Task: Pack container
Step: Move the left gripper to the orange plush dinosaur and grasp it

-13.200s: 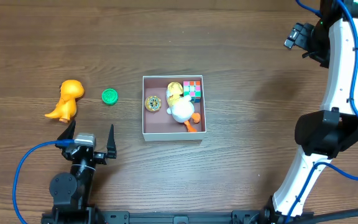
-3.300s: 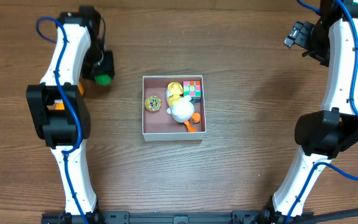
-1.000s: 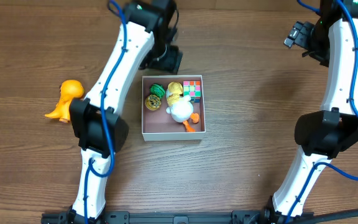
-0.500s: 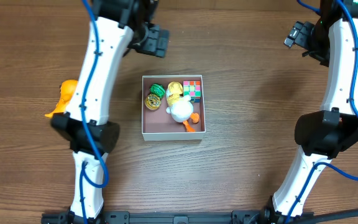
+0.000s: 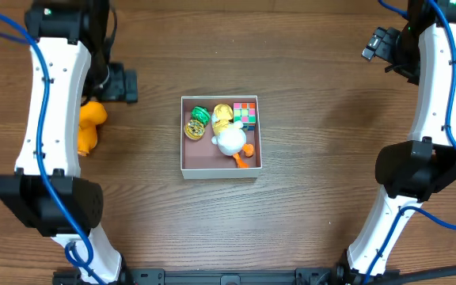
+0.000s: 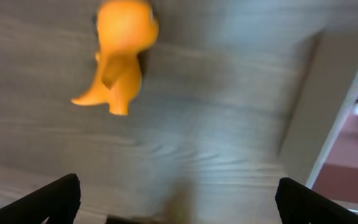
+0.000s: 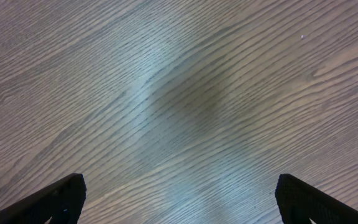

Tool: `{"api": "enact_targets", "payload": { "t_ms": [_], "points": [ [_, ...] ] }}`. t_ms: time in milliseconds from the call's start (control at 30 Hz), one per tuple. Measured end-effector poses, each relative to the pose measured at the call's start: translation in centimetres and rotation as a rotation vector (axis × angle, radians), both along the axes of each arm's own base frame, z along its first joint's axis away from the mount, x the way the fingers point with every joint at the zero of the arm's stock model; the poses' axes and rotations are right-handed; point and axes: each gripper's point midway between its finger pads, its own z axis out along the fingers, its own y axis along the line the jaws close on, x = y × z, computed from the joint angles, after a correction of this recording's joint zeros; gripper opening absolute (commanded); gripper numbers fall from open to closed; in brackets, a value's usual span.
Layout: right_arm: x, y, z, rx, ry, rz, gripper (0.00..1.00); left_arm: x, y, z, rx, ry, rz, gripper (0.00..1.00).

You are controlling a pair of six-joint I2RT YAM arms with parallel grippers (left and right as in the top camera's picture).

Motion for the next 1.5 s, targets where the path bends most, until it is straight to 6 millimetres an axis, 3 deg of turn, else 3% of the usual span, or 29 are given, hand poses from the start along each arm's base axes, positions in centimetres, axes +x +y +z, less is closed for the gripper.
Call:
{"api": "enact_targets", "payload": {
  "t_ms": [200,367,567,700,967,1167,1500],
  "points": [
    [0.0,0.0,0.0,0.0,-0.001,0.0,1.0,-0.5,0.6,-5.2,-0.001,0.073,-0.001,1.0],
    [0.0,0.0,0.0,0.0,-0.001,0.0,1.0,-0.6,2.9,-8.1,-0.005,0.082,0.032,1.0],
    [0.0,0.0,0.0,0.0,-0.001,0.0,1.0,-0.6,7.8,-10.2,0.006,0.043,0.141,1.0],
    [0.0,0.0,0.0,0.0,-0.001,0.0,1.0,-0.8,9.5,-10.6,0.005,0.036,0.15,1.0],
    [0.0,0.0,0.0,0.0,-0.001,0.0,1.0,1.1,9.7,-11.8,-0.003,-0.036,0.026,1.0],
    [0.0,0.0,0.0,0.0,-0.001,0.0,1.0,1.3,9.5,-13.0,-0.018,-0.018,-0.015,1.0],
    [0.0,0.0,0.0,0.0,0.0,0.0,1.0,1.0,9.2,-19.7,-0.067,0.119,-0.04,1.0]
  ]
}}
